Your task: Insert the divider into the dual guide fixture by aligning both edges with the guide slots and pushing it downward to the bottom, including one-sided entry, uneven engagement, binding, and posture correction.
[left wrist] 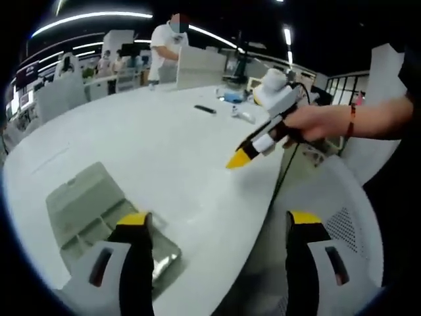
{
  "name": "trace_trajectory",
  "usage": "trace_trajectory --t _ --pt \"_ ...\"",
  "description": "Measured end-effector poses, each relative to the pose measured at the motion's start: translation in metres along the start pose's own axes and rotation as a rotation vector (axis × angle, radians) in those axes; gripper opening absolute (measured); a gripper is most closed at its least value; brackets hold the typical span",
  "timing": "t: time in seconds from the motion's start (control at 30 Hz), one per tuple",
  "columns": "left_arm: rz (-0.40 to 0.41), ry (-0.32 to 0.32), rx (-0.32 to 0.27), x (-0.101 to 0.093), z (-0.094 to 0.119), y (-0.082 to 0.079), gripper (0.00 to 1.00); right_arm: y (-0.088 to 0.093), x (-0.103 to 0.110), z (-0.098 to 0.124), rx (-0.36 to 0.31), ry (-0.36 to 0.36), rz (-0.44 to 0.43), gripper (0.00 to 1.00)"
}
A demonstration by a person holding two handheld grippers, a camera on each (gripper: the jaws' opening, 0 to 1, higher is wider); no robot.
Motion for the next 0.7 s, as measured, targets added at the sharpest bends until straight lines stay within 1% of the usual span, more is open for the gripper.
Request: trace_trajectory --t 0.13,0.2,0.23,0.3,0.37,0.47,0.53,0.57,0.63,0.7 --pt "0.016 -0.009 -0.009 0.002 0.003 0.000 0.81 -0.001 -0.002 -0.004 0.021 -0.002 0.022 0.55" --pt "0.017 -0.011 -0.010 0.002 0.003 0.001 0.81 0.003 -0.005 -0.006 0.054 0.004 0.010 0.55" --pt "0.017 -0.011 -0.010 0.003 0.003 0.001 0.81 0.003 -0.006 -0.007 0.057 0.004 0.013 0.55" --pt "0.030 -0.018 -0.007 0.005 0.004 0.003 0.81 0.004 -0.008 -0.009 0.079 0.016 0.041 0.54" --pt "0.036 -0.018 -0.015 0.006 0.004 0.004 0.80 0.007 -0.010 -0.011 0.123 0.020 0.059 0.53" --pt "0.033 -0.013 0.000 0.005 0.004 0.006 0.80 0.005 -0.012 -0.015 0.142 0.027 0.069 0.52" --pt "0.040 -0.010 -0.002 0.007 0.003 0.007 0.80 0.007 -0.013 -0.016 0.174 0.025 0.067 0.52" --pt "0.051 -0.012 -0.001 0.009 0.004 0.007 0.80 0.006 -0.015 -0.018 0.177 0.030 0.064 0.52" --pt "0.047 -0.013 -0.008 0.009 0.004 0.005 0.80 0.005 -0.017 -0.020 0.181 0.036 0.065 0.52" --pt "0.045 -0.011 -0.002 0.009 0.004 0.005 0.79 0.007 -0.018 -0.021 0.197 0.036 0.074 0.51"
Point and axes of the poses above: the point that each gripper's makers call its tool centre point, and the gripper's own axes: z roughly backward along the fingers, x roughly to its left, y roughly out of its underside, the point moved 3 cm from there along z, roughly backward along the fingers, and after that the axes turned 11 degrees about z, right-handed, at the moved point
